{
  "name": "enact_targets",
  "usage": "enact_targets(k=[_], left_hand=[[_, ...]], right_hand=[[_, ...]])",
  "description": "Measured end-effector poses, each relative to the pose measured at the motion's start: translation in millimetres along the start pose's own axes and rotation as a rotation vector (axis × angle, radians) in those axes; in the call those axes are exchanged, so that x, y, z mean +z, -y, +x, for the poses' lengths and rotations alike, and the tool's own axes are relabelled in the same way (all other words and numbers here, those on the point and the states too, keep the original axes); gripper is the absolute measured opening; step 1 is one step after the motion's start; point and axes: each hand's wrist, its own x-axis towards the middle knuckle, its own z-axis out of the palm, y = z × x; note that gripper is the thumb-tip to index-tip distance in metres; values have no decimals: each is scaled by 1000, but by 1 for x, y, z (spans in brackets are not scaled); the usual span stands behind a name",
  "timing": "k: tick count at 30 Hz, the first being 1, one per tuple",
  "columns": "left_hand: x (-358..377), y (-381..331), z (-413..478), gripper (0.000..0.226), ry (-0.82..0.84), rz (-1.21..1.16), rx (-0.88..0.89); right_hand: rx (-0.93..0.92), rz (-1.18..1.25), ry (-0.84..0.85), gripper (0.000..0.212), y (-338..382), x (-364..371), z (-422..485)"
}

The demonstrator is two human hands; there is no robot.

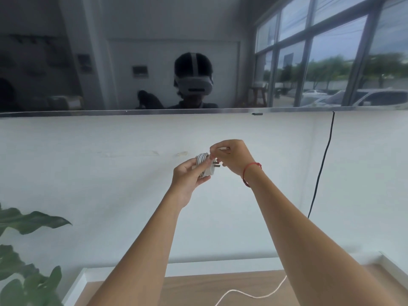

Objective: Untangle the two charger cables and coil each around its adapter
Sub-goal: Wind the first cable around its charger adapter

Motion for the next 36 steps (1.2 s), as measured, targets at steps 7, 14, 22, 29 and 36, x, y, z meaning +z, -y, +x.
enact_targets(k=[7, 14, 22, 29, 36], left_hand=[[0, 8, 10, 24, -28, -1, 19], [-4, 18, 6, 18, 68, 338, 48], [-10, 63, -6, 17, 178, 737, 122], [-17, 169, -49, 14, 342, 1028, -12], [-15, 279, -118, 19, 523, 1117, -94]], right_hand=[[149, 288, -64, 6, -11, 2, 1], [293, 310, -136, 15, -33, 2, -5], [652, 439, -52, 8, -87, 12, -32], [1064, 426, -3, 17, -197, 36, -102], [1262, 440, 32, 11, -298, 36, -194]])
